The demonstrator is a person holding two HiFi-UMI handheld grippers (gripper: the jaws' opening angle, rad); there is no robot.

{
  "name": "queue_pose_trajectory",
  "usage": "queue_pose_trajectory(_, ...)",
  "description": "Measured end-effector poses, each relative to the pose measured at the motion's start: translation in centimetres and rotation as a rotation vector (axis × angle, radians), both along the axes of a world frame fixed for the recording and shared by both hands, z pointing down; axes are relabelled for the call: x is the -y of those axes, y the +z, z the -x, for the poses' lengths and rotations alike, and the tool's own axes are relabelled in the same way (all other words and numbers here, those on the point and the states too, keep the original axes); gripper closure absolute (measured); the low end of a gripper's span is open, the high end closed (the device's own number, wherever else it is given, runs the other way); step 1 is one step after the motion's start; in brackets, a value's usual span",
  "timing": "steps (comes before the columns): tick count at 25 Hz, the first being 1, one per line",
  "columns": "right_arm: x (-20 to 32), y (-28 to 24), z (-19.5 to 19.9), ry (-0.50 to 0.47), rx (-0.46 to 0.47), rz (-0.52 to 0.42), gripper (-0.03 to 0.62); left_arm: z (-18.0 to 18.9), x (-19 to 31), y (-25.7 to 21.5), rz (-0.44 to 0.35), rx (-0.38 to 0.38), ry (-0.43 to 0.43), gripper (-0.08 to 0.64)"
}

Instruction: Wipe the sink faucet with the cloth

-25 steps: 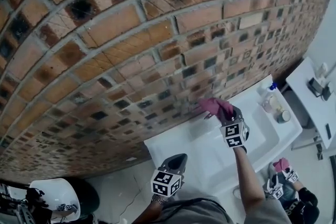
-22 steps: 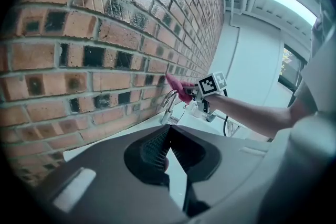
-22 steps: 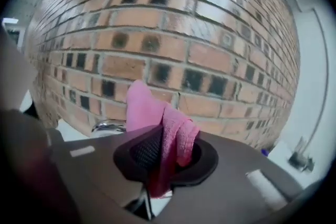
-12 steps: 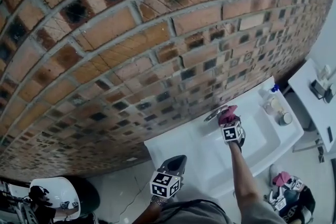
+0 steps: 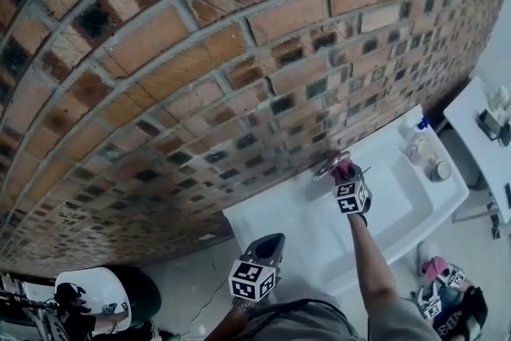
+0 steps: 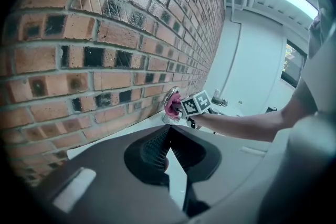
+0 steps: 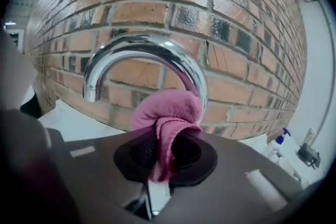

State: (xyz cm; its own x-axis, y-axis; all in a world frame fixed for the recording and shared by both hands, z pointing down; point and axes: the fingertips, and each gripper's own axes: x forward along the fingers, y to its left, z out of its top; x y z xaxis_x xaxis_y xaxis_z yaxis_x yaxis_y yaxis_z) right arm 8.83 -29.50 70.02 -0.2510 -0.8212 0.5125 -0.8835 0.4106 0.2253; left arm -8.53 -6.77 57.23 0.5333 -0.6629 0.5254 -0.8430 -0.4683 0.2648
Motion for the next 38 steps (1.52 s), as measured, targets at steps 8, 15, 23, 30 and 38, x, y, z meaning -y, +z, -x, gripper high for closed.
queue_pose_trajectory(8, -0.3, 3.9, -0.7, 0.041, -0.04, 0.102, 0.548, 0.8, 0.1, 0.3, 0.001, -0.004, -0.026, 0.541)
queue_pose_trajectory(15, -3.1, 7.4, -4.4, 0.065, -0.06, 0.246, 0.54, 0.4, 0.2, 0.6, 0.006, -0.017, -0.014, 0.541)
queue_pose_trajectory(23, -3.3, 1.9, -19.4, 0.514, 0.049, 0.107, 0.545, 0.6, 0.5, 0.9, 0.012, -0.018, -0.008, 0.541)
queue_pose_trajectory(30, -4.8, 9.4, -9.9, 0.254, 0.338, 0.277, 0.545, -0.8, 0.8, 0.8, 0.019, -0.019, 0.021, 0.541)
queue_pose_trajectory(38, -8.1, 5.1, -0.4, -0.105, 0.333, 0.226, 0.546, -1.4, 0.7, 1.4, 0.028, -0.014, 0.027, 0.541)
